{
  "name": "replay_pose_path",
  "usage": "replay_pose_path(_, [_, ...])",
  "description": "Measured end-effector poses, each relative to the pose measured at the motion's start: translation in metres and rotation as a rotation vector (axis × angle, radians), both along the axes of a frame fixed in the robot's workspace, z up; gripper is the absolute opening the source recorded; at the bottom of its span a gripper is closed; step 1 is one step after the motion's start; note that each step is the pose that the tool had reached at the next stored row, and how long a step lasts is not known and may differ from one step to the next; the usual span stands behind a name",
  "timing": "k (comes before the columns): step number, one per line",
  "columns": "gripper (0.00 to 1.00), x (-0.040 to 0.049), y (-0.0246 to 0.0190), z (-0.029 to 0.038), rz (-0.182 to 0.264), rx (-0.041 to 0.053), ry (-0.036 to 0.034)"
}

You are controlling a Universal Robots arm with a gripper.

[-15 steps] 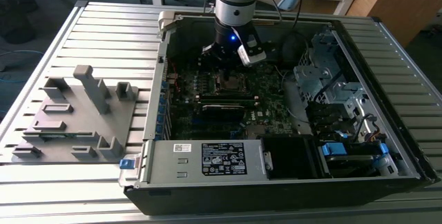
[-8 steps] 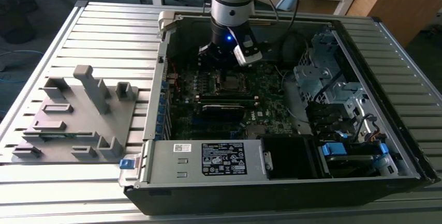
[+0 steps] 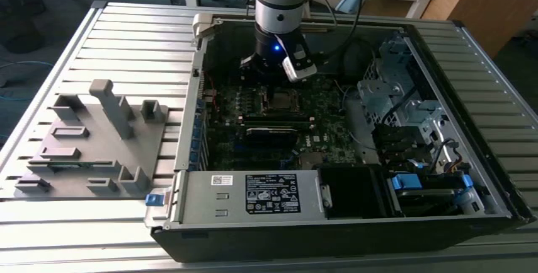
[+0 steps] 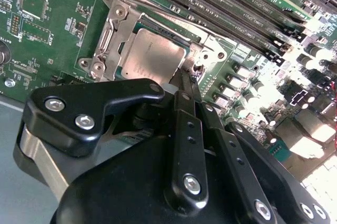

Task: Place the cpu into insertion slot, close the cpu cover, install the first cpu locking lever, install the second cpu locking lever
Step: 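Close the cpu cover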

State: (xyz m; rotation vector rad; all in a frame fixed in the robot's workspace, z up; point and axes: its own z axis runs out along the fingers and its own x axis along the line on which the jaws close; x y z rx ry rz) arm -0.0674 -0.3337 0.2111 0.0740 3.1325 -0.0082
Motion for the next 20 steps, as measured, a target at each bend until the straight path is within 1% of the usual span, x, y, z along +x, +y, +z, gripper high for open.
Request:
replay_pose_path(4, [0.11,-0.0018,0.0,-0.0009,0.0,0.0003,-0.0005])
replay_pose_path(10, [0.11,-0.003,0.0,-0.0054,0.0,0.0013,-0.0012])
replay_pose_path(20, [0.11,-0.0062,0.0,-0.0082,0.0,0.0013,-0.0018])
